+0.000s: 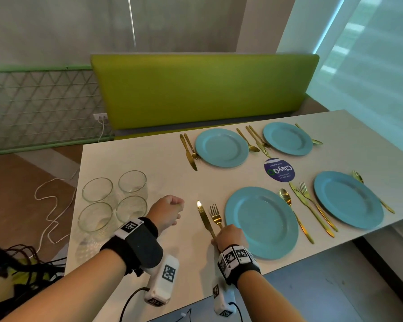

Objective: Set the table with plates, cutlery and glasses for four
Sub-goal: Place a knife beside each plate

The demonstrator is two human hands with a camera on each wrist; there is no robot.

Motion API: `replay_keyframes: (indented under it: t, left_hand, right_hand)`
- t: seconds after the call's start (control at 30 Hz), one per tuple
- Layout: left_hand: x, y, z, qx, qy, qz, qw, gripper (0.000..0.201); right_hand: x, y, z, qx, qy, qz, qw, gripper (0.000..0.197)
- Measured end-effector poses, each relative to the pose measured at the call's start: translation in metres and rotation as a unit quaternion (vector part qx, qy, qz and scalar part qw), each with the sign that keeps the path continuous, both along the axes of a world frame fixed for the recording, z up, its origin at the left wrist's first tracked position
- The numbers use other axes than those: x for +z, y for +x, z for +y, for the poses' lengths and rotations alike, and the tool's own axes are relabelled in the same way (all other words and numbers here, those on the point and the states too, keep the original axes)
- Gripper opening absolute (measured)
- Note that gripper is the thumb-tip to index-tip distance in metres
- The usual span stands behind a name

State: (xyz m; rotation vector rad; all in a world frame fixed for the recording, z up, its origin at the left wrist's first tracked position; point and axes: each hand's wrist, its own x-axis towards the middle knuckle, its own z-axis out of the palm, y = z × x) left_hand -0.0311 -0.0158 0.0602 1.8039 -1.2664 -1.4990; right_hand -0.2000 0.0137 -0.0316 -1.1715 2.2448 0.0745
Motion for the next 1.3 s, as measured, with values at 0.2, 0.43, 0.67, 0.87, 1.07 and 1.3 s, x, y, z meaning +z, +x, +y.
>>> replay_keyframes:
  t: [0.2, 0.43, 0.67, 0.87, 1.07, 1.3]
  left_hand:
    - [-0.002, -0.002, -0.002, -0.005, 0.000, -0.004, 1.000, 0.010]
    - [-0.003, -0.007, -0.005, -0.014, 0.000, -0.004, 1.000, 0.011]
    - [-0.003, -0.008, -0.005, -0.016, -0.001, -0.009, 1.000, 0.012]
    - [-0.002, -0.006, -0.004, -0.006, -0.011, -0.010, 1.000, 0.012]
    - [0.007, 0.017, -0.003, 0.087, -0.081, -0.006, 0.993, 0.010]
    - [0.013, 0.074, 0.013, 0.339, -0.177, -0.124, 0.916, 0.040]
  right_hand:
    - [0.002, -0.005, -0.001, -0.028, -0.004, -0.015, 0.999, 0.027]
    - [0.002, -0.008, -0.001, -0.027, -0.002, -0.021, 0.999, 0.027]
    - [0.001, -0.008, -0.002, -0.028, -0.003, -0.024, 0.999, 0.028]
    - [0.017, -0.008, -0.005, -0.020, -0.018, -0.058, 0.998, 0.034]
    - [0.063, 0.020, -0.024, 0.046, -0.112, -0.120, 0.985, 0.033]
    - [0.067, 0.088, -0.031, 0.146, -0.126, -0.177, 0.965, 0.051]
